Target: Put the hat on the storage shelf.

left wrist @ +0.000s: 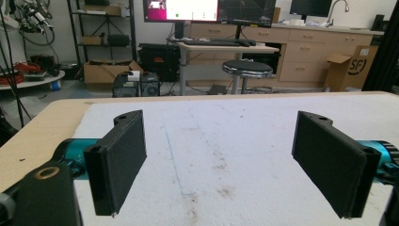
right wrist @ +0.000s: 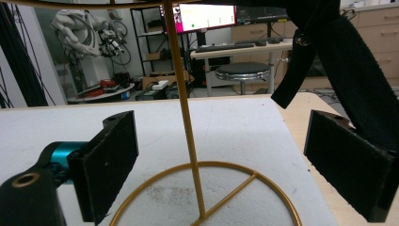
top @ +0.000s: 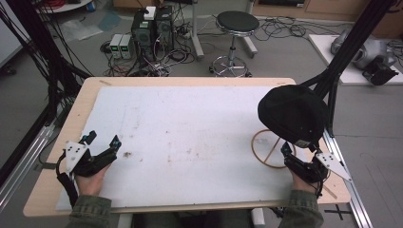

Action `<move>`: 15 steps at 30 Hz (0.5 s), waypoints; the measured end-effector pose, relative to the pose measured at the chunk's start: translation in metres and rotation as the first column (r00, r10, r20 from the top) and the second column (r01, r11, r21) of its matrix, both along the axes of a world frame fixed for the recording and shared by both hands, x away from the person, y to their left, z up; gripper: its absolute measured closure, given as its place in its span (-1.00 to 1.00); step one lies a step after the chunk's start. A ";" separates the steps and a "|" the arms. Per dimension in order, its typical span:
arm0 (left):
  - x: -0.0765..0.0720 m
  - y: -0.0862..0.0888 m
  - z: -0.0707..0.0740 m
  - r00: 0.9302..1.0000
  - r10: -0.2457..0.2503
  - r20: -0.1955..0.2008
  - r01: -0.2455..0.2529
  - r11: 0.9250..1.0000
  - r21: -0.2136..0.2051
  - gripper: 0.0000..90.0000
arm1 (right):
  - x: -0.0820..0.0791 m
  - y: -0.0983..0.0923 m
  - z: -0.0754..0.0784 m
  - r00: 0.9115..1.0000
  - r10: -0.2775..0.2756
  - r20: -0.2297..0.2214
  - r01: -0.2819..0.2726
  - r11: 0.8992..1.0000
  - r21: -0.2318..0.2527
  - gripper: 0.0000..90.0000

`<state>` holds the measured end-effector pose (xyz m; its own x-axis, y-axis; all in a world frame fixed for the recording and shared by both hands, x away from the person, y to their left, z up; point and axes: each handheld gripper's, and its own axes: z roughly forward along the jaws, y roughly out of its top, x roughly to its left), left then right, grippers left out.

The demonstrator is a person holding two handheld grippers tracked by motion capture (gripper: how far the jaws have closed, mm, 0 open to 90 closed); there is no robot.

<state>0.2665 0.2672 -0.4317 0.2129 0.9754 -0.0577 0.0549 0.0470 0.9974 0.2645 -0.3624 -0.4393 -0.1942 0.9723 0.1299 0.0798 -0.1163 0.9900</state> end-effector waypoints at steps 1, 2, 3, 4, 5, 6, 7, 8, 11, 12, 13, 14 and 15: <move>0.000 0.000 0.000 1.000 0.000 0.000 0.000 1.000 0.000 -0.59 | 0.000 0.000 0.000 1.000 -0.001 0.002 0.001 1.000 -0.002 -0.79; 0.000 0.000 0.000 1.000 0.000 -0.001 0.000 1.000 0.001 -0.59 | 0.000 0.000 0.000 1.000 0.000 0.001 0.000 1.000 -0.002 -0.79; 0.000 0.000 0.000 1.000 -0.001 -0.001 0.001 1.000 0.000 -0.59 | 0.000 0.000 0.000 1.000 0.000 0.001 0.000 1.000 0.000 -0.79; 0.000 0.000 0.000 1.000 -0.001 -0.002 0.001 1.000 0.000 -0.59 | 0.000 0.000 0.000 1.000 0.001 0.003 -0.001 1.000 -0.003 -0.79; 0.000 0.000 0.000 1.000 -0.001 -0.002 0.001 1.000 0.000 -0.59 | 0.000 0.000 0.000 1.000 0.001 0.002 -0.001 1.000 -0.002 -0.79; 0.000 0.000 0.000 1.000 -0.001 -0.003 0.001 1.000 0.003 -0.59 | 0.000 0.000 0.000 1.000 0.001 -0.001 -0.001 1.000 0.001 -0.79; 0.000 0.000 0.000 1.000 -0.002 -0.003 0.002 1.000 0.002 -0.59 | 0.000 0.000 0.000 1.000 0.001 -0.001 -0.001 1.000 0.001 -0.79; 0.000 0.000 0.000 1.000 -0.002 -0.003 0.003 1.000 0.002 -0.59 | 0.000 0.000 0.000 1.000 0.000 -0.001 0.000 1.000 0.001 -0.79; 0.000 0.000 -0.001 1.000 -0.002 -0.004 0.002 1.000 0.004 -0.59 | 0.000 0.000 0.000 1.000 0.001 -0.001 -0.001 1.000 0.006 -0.79; 0.000 0.000 -0.001 1.000 -0.001 -0.003 0.001 1.000 0.002 -0.59 | 0.001 0.000 0.000 1.000 0.002 0.000 -0.002 1.000 0.005 -0.79; 0.000 0.000 -0.001 1.000 -0.002 -0.004 0.002 1.000 0.003 -0.59 | 0.001 0.000 0.000 1.000 0.003 -0.001 -0.003 1.000 0.003 -0.79; 0.000 0.000 -0.001 1.000 -0.002 -0.005 0.002 1.000 0.005 -0.59 | 0.001 0.000 0.000 1.000 0.001 -0.002 -0.001 1.000 0.002 -0.79; 0.000 0.000 -0.001 1.000 -0.002 -0.008 0.002 1.000 0.003 -0.59 | 0.001 0.000 0.000 1.000 0.003 -0.002 -0.003 1.000 0.002 -0.79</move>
